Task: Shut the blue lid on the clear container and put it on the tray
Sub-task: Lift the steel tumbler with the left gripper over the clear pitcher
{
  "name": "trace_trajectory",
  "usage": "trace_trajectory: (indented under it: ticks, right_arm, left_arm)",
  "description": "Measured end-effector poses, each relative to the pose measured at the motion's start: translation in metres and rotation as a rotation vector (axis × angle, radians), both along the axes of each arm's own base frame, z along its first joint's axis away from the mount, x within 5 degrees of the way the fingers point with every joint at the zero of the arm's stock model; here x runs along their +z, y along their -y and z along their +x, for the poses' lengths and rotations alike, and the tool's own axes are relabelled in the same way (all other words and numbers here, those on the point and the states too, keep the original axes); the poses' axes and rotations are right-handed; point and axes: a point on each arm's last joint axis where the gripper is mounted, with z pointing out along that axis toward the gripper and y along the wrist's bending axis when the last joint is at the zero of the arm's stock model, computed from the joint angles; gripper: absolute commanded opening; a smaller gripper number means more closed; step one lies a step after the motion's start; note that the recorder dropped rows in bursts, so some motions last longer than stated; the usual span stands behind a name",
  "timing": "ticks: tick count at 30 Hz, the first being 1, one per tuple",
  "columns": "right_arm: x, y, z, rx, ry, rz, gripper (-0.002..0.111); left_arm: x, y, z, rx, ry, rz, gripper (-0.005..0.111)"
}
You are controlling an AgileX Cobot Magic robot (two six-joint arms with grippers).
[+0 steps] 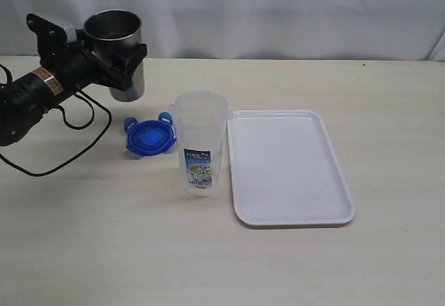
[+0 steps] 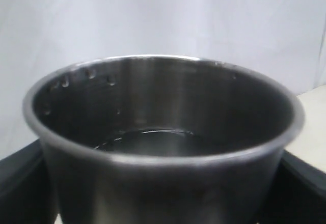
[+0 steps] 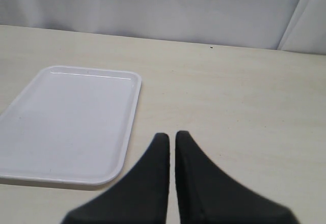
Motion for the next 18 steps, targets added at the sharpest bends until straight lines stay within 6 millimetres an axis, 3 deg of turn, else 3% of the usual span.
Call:
trace_trajectory:
  ticks: [9, 18]
  right_arm:
    - [0.0, 0.0, 0.0, 0.0, 0.0, 0.0, 0.004]
    - [0.0, 0.0, 0.0, 0.0, 0.0, 0.0, 0.004]
  left_arm:
    - [0.028, 0.029, -0.004, -0.065, 0.049, -0.005, 0.0]
    - [0.031, 0.066, -0.016, -0.15, 0.025, 0.023, 0.0]
